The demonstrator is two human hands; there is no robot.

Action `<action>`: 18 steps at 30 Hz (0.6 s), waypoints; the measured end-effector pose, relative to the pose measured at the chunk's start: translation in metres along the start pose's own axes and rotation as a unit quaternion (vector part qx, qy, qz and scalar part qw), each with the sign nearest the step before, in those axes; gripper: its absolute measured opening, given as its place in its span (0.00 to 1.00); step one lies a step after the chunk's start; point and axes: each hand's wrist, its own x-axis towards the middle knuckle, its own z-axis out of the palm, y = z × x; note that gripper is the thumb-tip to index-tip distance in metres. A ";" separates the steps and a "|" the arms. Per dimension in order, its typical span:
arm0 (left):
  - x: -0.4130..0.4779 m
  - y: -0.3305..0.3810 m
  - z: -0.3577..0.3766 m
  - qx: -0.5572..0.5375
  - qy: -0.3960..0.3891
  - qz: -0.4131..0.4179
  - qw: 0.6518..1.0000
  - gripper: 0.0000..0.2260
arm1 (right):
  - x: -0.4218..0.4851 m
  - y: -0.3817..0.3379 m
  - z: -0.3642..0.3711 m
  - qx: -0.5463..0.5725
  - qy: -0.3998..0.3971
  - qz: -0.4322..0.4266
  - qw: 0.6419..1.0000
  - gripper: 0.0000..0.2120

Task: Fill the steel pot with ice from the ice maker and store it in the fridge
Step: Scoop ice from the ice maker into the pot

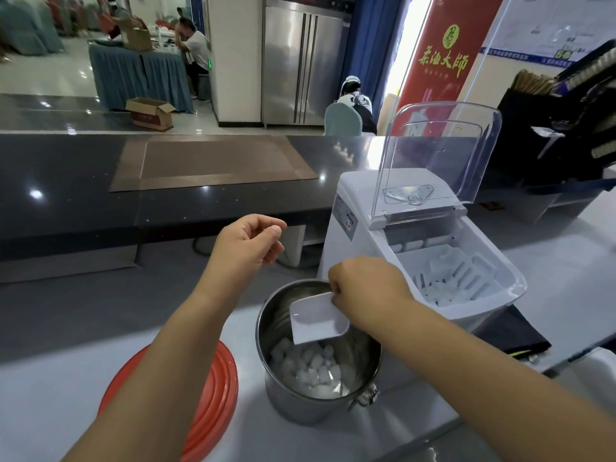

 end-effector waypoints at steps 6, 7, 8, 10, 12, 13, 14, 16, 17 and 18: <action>0.004 0.004 0.021 0.002 -0.008 -0.002 1.000 0.07 | -0.009 0.027 -0.032 0.060 0.045 0.028 0.997 0.02; 0.004 0.005 0.027 0.004 -0.010 -0.002 1.000 0.07 | -0.010 0.035 -0.034 0.070 0.047 0.031 0.996 0.02; 0.004 0.006 0.031 0.004 -0.011 -0.002 1.000 0.07 | -0.010 0.040 -0.037 0.079 0.047 0.032 0.995 0.01; 0.005 0.009 0.040 -0.004 -0.013 -0.004 1.000 0.07 | -0.011 0.051 -0.040 0.089 0.049 0.038 0.994 0.02; 0.007 0.010 0.049 -0.001 -0.016 -0.008 1.000 0.07 | -0.012 0.064 -0.043 0.093 0.050 0.047 0.993 0.03; 0.008 0.011 0.053 0.004 -0.019 -0.011 1.000 0.06 | -0.012 0.069 -0.045 0.096 0.051 0.053 0.993 0.04; 0.009 0.012 0.058 0.004 -0.023 -0.013 1.000 0.06 | -0.012 0.077 -0.046 0.101 0.052 0.061 0.992 0.05; 0.011 0.013 0.067 -0.004 -0.028 -0.015 0.999 0.06 | -0.012 0.092 -0.050 0.105 0.057 0.080 0.990 0.04; 0.012 0.014 0.073 -0.007 -0.031 -0.017 0.999 0.05 | -0.012 0.102 -0.053 0.103 0.060 0.092 0.989 0.04; 0.012 0.014 0.076 -0.006 -0.034 -0.019 0.999 0.05 | -0.012 0.110 -0.056 0.102 0.063 0.105 0.987 0.04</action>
